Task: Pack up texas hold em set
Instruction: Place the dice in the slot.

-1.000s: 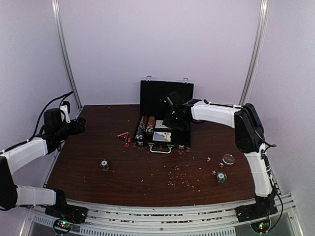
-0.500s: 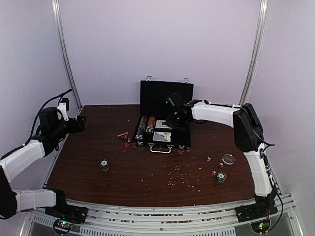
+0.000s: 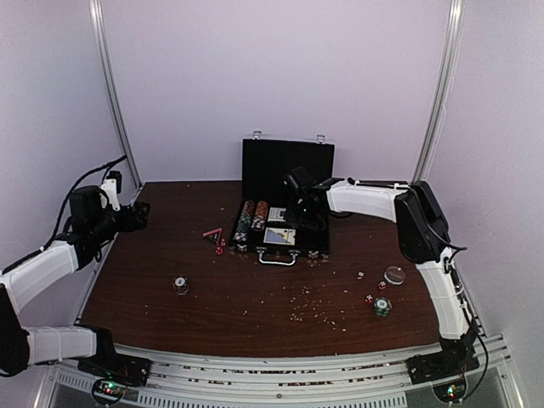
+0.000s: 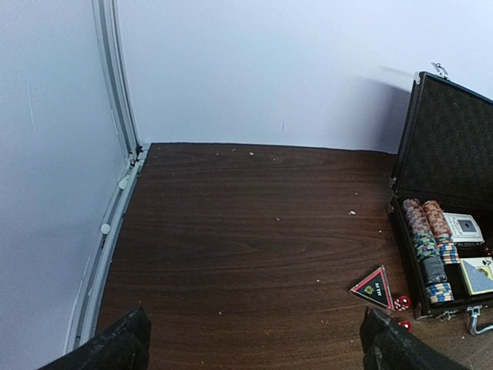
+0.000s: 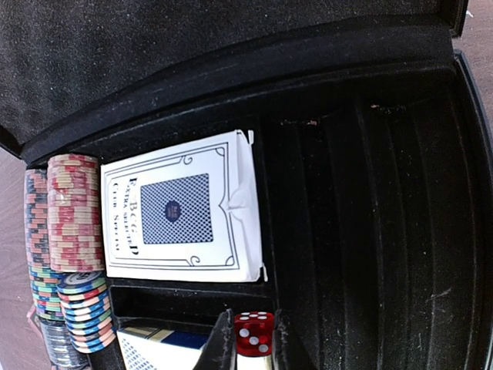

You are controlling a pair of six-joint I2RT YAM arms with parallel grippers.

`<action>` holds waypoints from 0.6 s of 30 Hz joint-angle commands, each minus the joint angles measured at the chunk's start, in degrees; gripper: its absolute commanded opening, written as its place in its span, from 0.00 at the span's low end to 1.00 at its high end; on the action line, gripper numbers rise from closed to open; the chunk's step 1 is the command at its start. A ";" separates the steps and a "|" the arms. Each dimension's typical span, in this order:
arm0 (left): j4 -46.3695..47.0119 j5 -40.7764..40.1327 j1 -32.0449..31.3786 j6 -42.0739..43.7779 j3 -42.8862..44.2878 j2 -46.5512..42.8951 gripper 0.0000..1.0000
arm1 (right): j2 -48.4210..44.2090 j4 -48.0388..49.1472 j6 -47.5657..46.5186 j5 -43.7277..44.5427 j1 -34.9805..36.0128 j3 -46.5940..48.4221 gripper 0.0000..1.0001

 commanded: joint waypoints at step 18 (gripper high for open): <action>-3.16 -2.19 -0.24 0.64 2.02 -2.13 0.98 | 2.30 0.03 -5.37 7.37 1.04 -2.17 0.00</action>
